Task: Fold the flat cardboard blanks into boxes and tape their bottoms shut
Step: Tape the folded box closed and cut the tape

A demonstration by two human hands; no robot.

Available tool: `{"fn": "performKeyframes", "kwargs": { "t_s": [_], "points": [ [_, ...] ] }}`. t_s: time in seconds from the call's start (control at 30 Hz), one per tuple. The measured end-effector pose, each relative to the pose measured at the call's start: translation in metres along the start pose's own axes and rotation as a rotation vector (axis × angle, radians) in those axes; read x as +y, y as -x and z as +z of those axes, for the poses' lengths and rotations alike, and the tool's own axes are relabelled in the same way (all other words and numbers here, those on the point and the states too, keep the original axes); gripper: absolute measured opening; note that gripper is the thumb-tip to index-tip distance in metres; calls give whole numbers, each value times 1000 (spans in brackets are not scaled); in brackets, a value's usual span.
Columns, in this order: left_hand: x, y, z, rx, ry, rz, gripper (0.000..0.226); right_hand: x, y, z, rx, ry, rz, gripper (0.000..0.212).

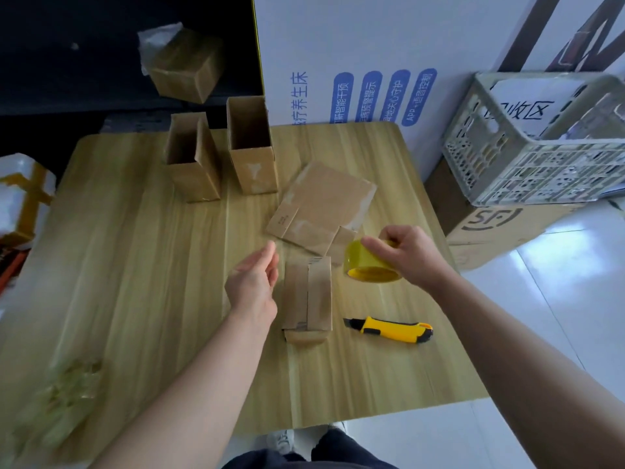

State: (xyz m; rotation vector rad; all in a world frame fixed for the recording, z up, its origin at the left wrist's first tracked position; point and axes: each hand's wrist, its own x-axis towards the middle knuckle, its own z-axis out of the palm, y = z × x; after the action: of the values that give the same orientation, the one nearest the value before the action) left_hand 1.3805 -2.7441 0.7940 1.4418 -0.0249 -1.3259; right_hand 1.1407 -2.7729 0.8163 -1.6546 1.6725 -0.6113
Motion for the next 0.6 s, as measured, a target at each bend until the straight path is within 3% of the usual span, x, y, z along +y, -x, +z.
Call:
{"fn": "performKeyframes", "kwargs": {
  "t_s": [0.27,0.6],
  "points": [
    [-29,-17,9,135,-37,98,23,24,-33,11,-99,118,-23,47],
    [-40,-36,5,64,-59,52,27,37,-51,15,-151,190,-12,46]
  ]
}}
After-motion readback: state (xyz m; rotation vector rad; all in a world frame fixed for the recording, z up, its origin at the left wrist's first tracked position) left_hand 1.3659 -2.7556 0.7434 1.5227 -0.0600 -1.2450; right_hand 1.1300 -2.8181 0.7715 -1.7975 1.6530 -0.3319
